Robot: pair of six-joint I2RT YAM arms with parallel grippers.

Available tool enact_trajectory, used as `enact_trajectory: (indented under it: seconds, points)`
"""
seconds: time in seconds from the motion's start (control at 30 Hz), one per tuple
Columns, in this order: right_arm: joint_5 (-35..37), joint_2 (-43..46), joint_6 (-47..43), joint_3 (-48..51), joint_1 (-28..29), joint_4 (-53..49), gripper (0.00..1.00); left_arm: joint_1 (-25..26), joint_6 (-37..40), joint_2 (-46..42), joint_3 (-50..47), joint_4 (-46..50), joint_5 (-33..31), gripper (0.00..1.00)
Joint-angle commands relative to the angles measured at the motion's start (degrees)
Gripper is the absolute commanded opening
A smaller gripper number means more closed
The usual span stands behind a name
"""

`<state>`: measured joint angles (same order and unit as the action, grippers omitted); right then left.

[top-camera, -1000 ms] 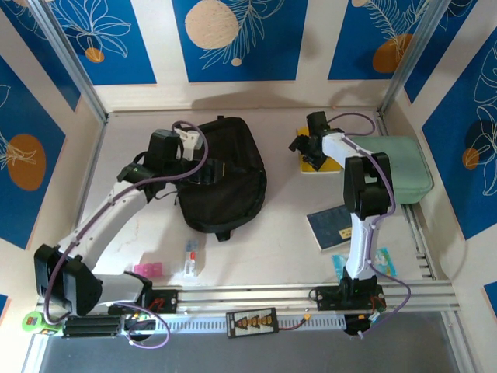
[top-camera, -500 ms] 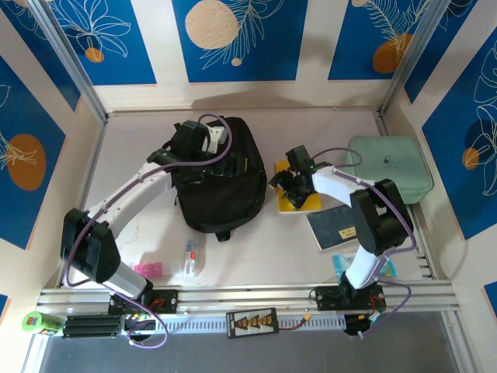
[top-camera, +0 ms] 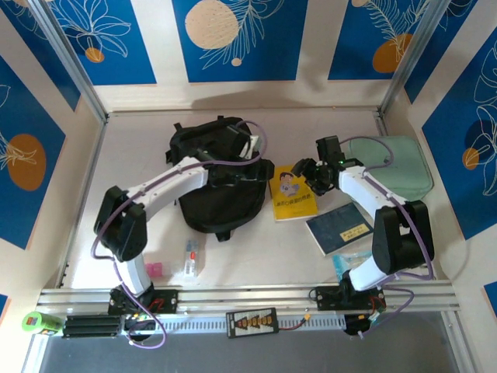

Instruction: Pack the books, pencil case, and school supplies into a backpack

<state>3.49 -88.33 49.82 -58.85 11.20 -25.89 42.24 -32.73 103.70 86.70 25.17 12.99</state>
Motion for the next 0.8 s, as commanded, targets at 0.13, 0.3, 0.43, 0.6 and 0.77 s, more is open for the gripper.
enact_trajectory:
  seconds: [0.13, 0.3, 0.43, 0.6, 0.77]
  points:
    - [2.17, -4.96, -13.29, -1.89, -2.42, -5.88, 0.56, 6.74, -1.24, 7.76, 6.88, 4.39, -6.70, 0.63]
    - [0.20, -7.33, -14.64, -1.06, -3.18, -6.02, 0.49, 8.37, -1.14, 12.29, 8.61, 4.53, -6.57, 0.60]
    - [-0.52, -8.32, -13.60, 0.31, -3.50, -5.48, 0.49, 8.78, -0.45, 14.85, 9.34, 5.06, -8.58, 0.56]
    - [-0.93, -9.16, -12.83, 1.41, -3.29, -5.50, 0.49, 8.74, 0.30, 17.28, 9.41, 6.36, -9.66, 0.55]
    - [-1.99, -9.54, -12.14, 1.90, -2.53, -5.72, 0.48, 8.65, 3.37, 19.20, 10.48, 10.13, -14.20, 0.55]
